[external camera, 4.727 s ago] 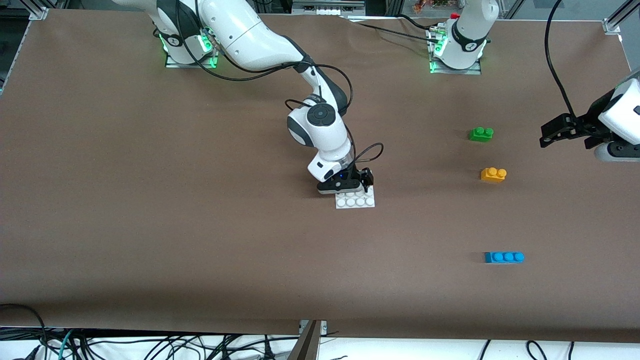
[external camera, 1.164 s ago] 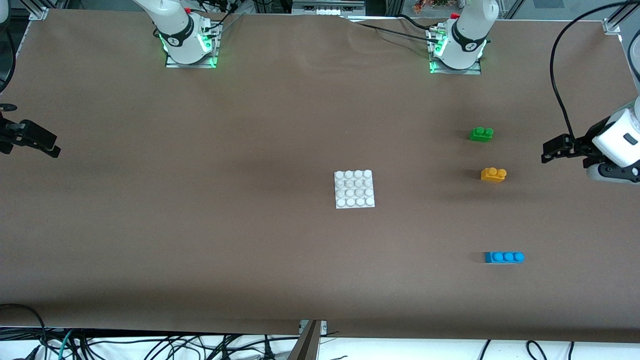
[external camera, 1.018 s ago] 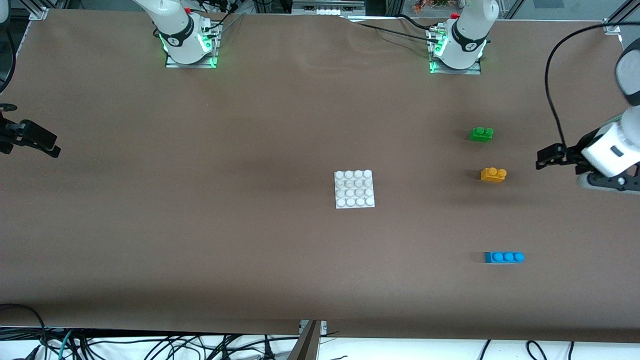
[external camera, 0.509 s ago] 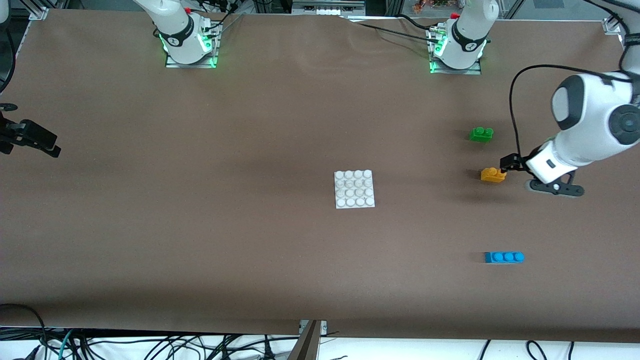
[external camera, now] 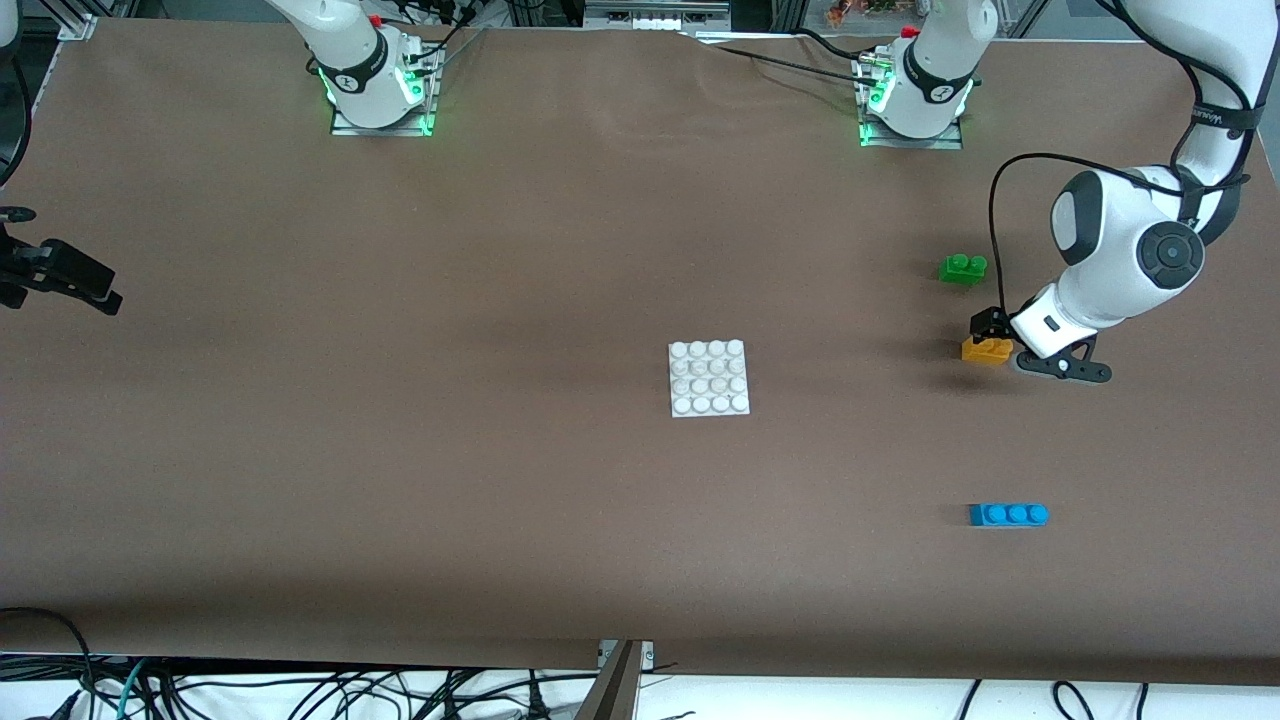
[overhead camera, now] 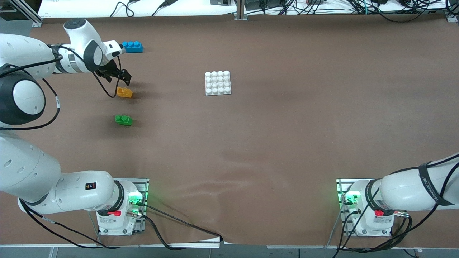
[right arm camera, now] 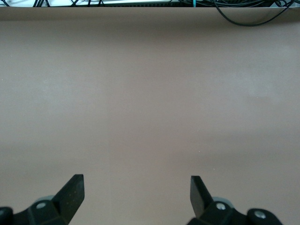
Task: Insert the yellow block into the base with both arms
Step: 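Lower the left gripper onto the yellow brick and grasp it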
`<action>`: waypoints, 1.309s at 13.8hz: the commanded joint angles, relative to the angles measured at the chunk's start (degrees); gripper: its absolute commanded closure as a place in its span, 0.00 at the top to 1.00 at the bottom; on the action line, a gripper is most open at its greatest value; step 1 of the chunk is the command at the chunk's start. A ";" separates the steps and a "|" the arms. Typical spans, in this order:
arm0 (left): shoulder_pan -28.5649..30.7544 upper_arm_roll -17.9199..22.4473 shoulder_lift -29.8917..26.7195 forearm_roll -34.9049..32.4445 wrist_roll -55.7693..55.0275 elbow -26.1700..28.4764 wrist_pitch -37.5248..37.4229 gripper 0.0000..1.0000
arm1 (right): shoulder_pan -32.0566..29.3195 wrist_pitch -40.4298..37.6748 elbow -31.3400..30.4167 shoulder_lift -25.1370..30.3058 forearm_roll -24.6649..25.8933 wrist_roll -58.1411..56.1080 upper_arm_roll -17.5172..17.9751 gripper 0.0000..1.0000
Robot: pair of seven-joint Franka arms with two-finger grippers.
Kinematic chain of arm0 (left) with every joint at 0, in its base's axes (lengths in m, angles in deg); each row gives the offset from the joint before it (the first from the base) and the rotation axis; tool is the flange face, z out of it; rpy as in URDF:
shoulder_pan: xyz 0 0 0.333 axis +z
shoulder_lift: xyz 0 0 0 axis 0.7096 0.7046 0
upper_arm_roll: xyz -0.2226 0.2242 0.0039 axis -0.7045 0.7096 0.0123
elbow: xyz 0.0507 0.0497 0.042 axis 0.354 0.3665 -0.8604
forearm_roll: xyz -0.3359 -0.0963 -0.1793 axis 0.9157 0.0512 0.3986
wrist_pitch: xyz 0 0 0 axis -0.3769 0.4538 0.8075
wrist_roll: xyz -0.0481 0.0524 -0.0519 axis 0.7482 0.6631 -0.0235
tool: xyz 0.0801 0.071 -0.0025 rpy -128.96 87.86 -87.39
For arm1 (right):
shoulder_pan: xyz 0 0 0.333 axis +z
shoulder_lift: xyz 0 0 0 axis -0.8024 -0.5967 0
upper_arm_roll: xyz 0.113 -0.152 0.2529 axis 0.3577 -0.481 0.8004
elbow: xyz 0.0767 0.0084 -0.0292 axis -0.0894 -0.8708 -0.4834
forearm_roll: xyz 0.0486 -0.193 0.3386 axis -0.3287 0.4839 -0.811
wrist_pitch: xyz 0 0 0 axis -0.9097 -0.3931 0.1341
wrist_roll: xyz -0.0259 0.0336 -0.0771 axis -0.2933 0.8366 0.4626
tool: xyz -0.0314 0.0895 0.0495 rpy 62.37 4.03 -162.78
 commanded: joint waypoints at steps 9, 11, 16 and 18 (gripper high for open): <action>1.06 -0.45 4.74 -1.34 1.76 5.69 14.20 1.00 | -0.21 -0.05 -1.06 0.94 0.79 -0.45 0.39 1.00; 1.41 -0.45 5.71 -1.25 3.09 5.69 15.01 1.00 | -0.29 -0.05 -1.06 0.94 0.88 -0.45 0.39 1.00; 1.41 -0.36 6.15 -1.25 3.18 5.60 14.92 0.61 | -0.29 -0.05 -1.06 0.94 0.88 -0.36 0.39 1.00; 1.41 -0.36 6.06 -1.25 3.18 5.43 14.75 0.21 | -0.29 0.03 -1.06 0.94 0.79 -0.36 0.39 1.00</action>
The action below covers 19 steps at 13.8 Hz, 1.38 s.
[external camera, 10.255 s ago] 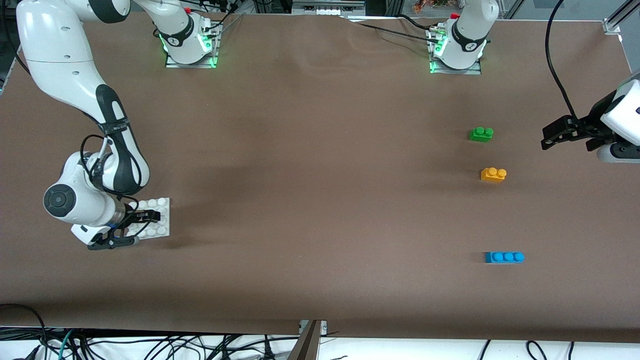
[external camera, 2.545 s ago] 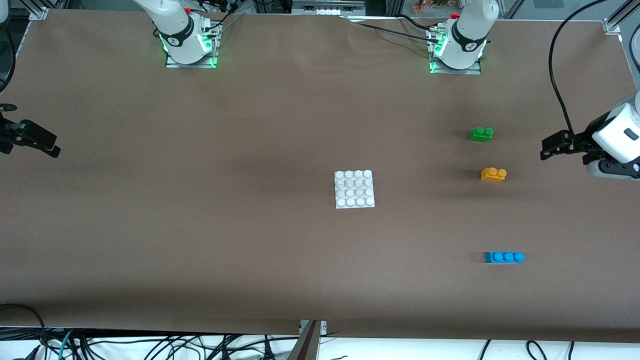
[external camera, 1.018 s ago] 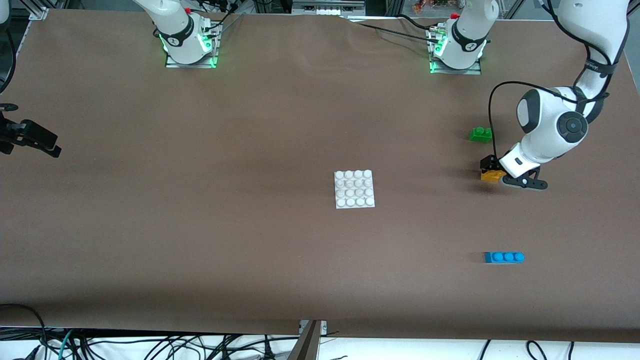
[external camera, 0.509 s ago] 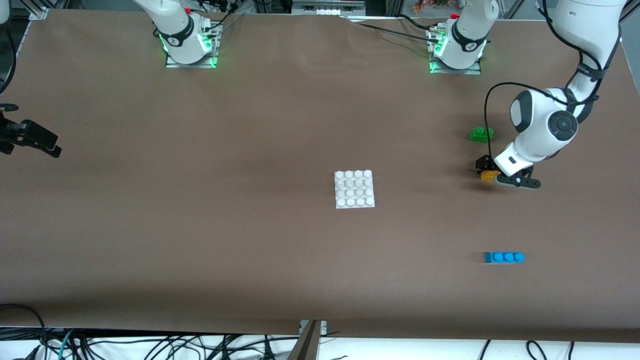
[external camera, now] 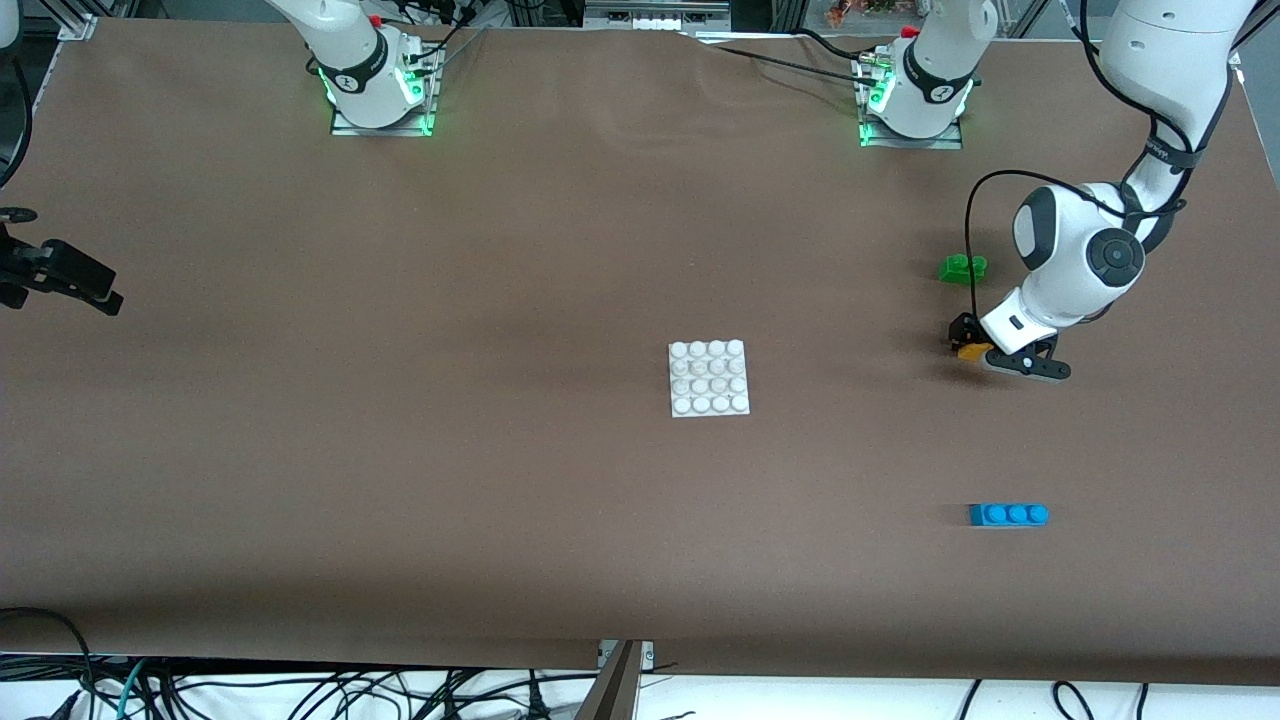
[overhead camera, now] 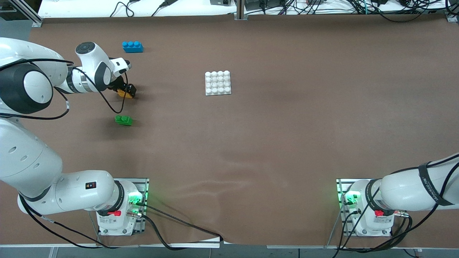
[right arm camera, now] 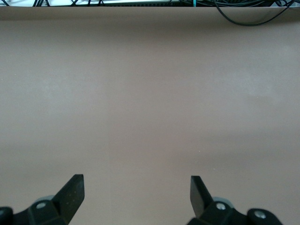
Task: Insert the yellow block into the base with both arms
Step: 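Carry the yellow brick with the left gripper above the base plate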
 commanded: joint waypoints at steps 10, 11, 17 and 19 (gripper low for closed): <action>-0.14 -8.58 -7.05 -0.54 -8.24 -15.68 -28.93 0.13 | -0.73 0.21 -1.03 0.97 0.78 -0.45 0.38 1.00; -0.22 -10.87 -6.78 -0.54 -12.10 -19.11 -33.69 0.13 | -0.73 0.21 -1.03 0.97 0.78 -0.45 0.38 1.00; -7.94 -18.62 -0.56 -0.45 -35.12 -29.93 -36.90 0.13 | -1.17 0.30 -1.03 0.97 0.78 -0.36 0.29 1.00; -12.68 -18.62 4.00 -0.36 -43.82 -35.90 -36.99 0.13 | -1.17 0.30 -1.03 0.89 0.78 -0.36 0.29 1.00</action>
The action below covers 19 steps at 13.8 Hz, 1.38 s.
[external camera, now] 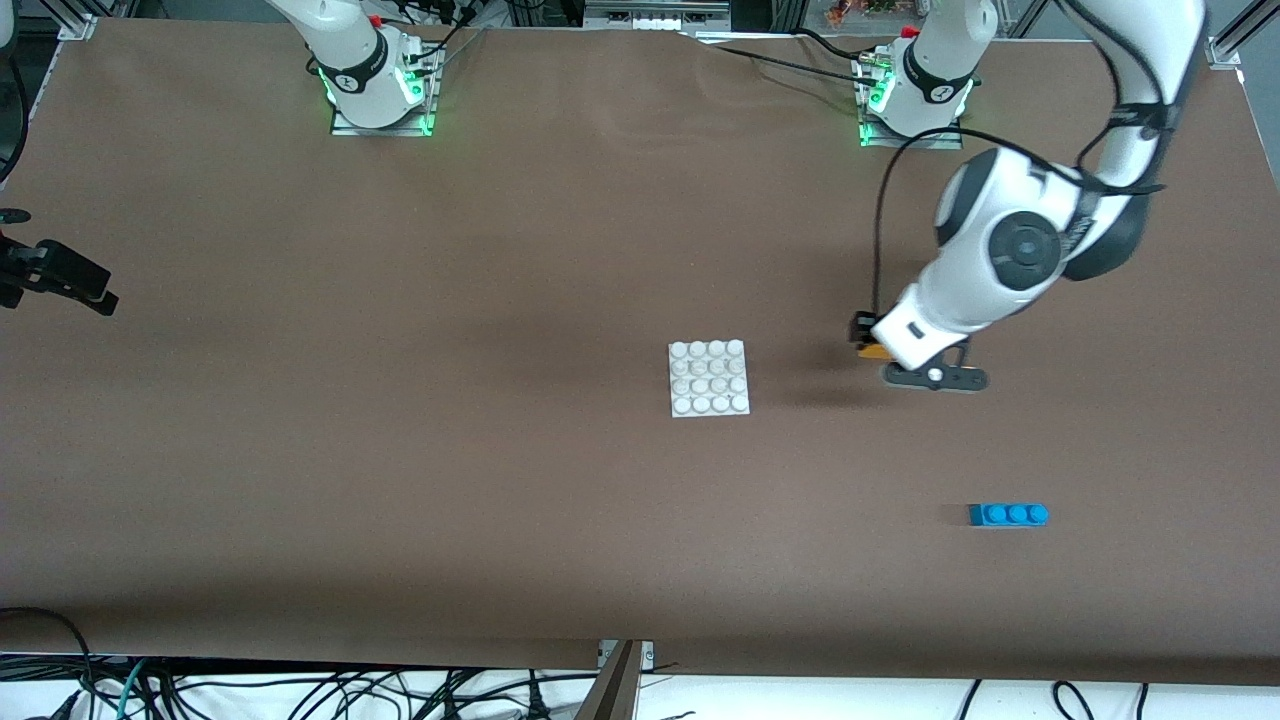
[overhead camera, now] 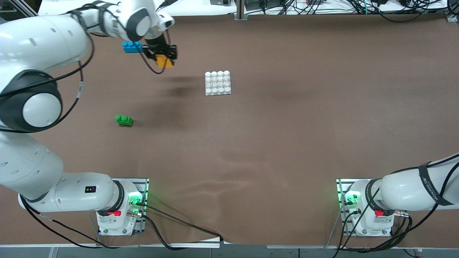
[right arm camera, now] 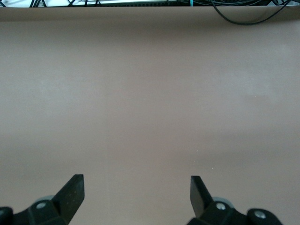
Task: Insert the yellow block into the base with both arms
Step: 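Carry the yellow brick with the left gripper above the base plate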
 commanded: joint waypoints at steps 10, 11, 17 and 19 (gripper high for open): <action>-21.76 5.15 23.83 -6.02 -25.39 -22.00 0.57 0.12 | -0.73 0.27 -1.01 0.89 0.62 -0.36 0.44 1.00; -21.77 5.16 24.18 -6.90 -25.38 -22.00 0.67 0.12 | -0.73 0.27 -1.01 0.89 0.62 -0.36 0.44 1.00; -22.12 5.16 25.85 -8.22 -24.33 -21.47 4.18 0.13 | -0.73 0.27 -1.01 0.89 0.62 -0.27 0.44 1.00; -22.30 5.16 25.94 -8.49 -24.33 -21.22 4.27 0.13 | -0.73 0.27 -1.01 0.89 0.62 -0.27 0.44 1.00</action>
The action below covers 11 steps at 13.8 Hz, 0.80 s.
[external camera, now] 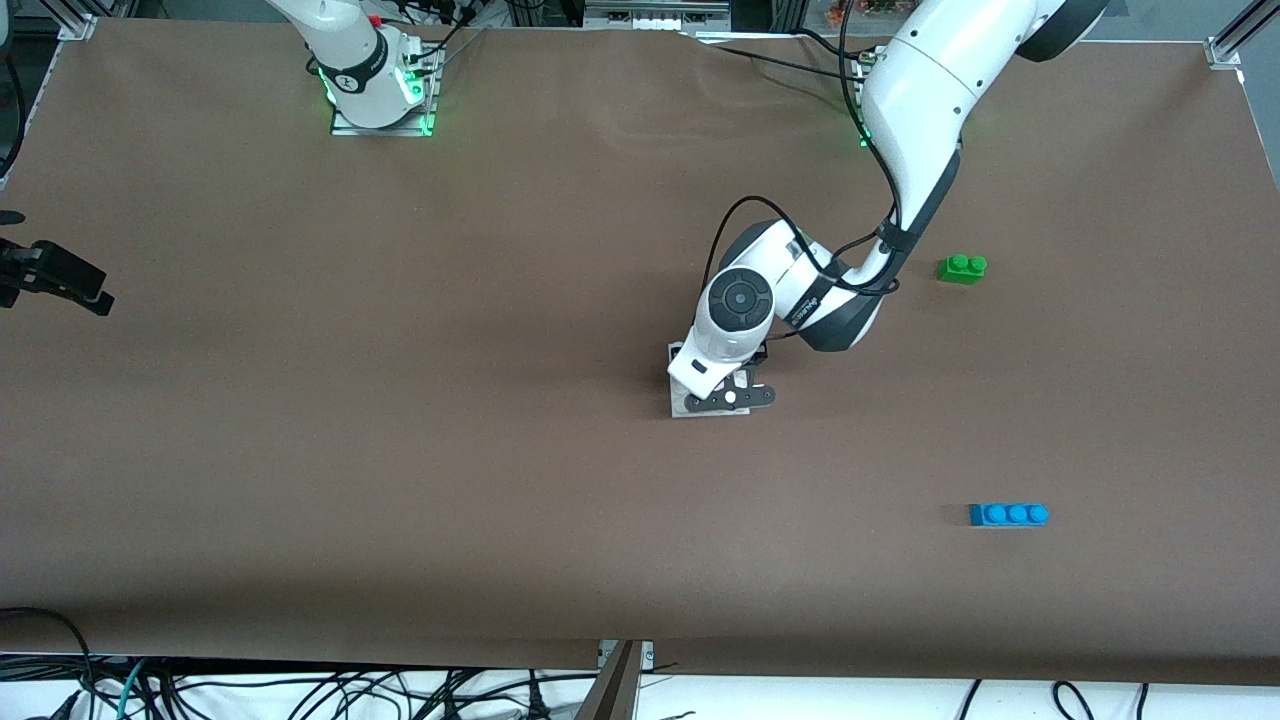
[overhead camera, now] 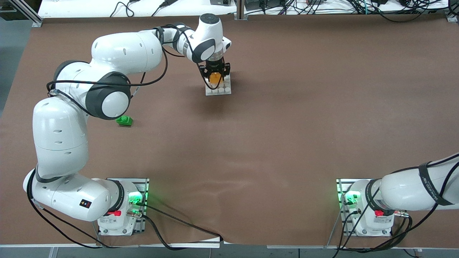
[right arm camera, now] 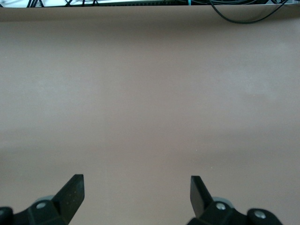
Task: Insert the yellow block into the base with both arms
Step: 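Press the yellow brick down onto the base plate studs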
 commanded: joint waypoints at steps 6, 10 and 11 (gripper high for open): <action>-1.86 0.51 1.25 -1.90 0.12 -0.36 -0.01 0.13 | -0.50 0.26 -0.93 0.92 0.62 -0.27 0.43 1.00; -1.94 0.51 1.69 -4.28 0.12 -0.10 -0.01 0.13 | -0.50 0.26 -0.93 0.92 0.62 -0.27 0.43 1.00; -1.94 0.51 1.78 -4.28 0.12 -0.10 -0.01 0.13 | -0.50 0.26 -0.93 0.92 0.62 -0.27 0.43 1.00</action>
